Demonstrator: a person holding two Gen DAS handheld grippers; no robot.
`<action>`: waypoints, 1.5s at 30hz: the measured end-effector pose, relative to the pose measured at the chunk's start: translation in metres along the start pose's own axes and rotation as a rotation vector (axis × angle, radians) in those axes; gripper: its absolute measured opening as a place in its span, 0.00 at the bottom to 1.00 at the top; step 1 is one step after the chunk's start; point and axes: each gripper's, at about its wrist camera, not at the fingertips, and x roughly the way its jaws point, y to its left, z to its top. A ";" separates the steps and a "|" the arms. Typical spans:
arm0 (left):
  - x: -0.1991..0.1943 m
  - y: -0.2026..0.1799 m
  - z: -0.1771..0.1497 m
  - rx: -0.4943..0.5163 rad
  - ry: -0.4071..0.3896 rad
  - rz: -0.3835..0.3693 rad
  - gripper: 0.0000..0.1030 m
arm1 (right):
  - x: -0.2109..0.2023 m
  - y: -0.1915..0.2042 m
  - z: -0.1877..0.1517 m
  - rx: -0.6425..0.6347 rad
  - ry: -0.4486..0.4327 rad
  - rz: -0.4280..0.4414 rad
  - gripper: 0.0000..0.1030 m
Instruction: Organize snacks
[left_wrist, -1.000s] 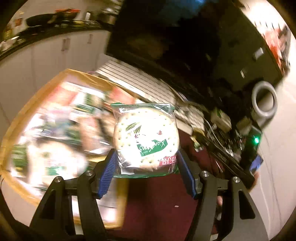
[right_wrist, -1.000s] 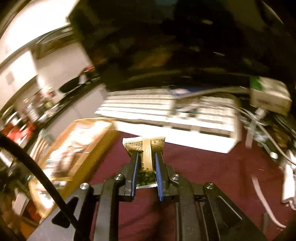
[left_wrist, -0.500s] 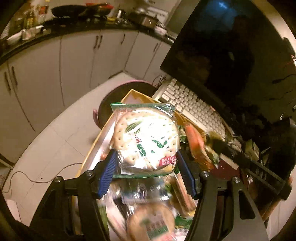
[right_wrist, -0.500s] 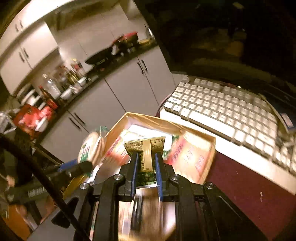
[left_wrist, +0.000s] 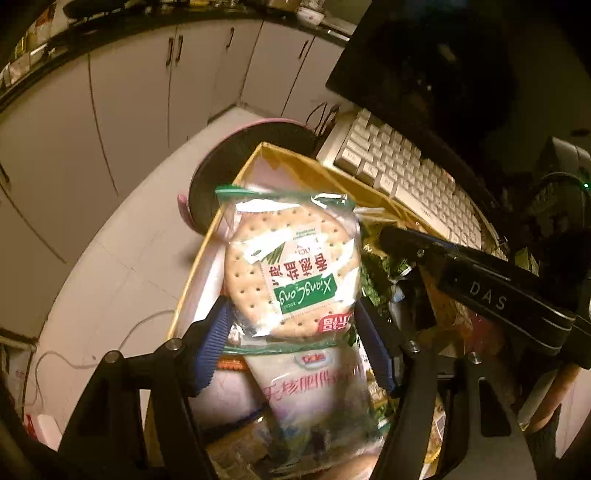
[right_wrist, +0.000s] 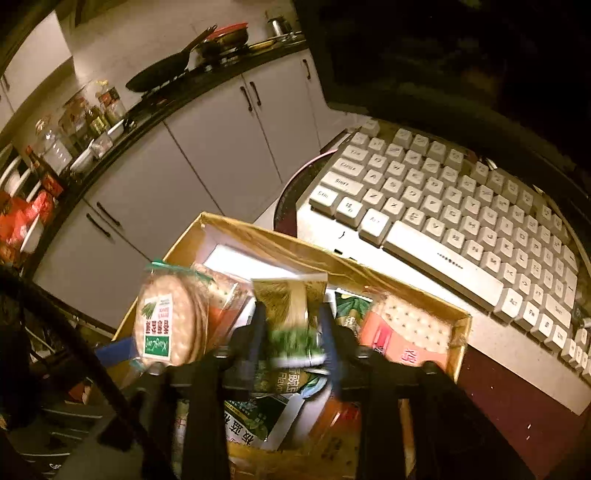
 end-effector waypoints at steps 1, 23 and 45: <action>-0.001 0.001 0.000 -0.012 0.002 0.017 0.72 | -0.005 -0.001 0.000 0.013 -0.021 0.012 0.43; -0.103 -0.070 -0.141 0.048 -0.347 0.408 0.87 | -0.119 0.004 -0.161 0.051 -0.169 0.149 0.62; -0.124 -0.100 -0.177 0.088 -0.356 0.480 0.89 | -0.140 0.014 -0.181 0.038 -0.193 0.117 0.62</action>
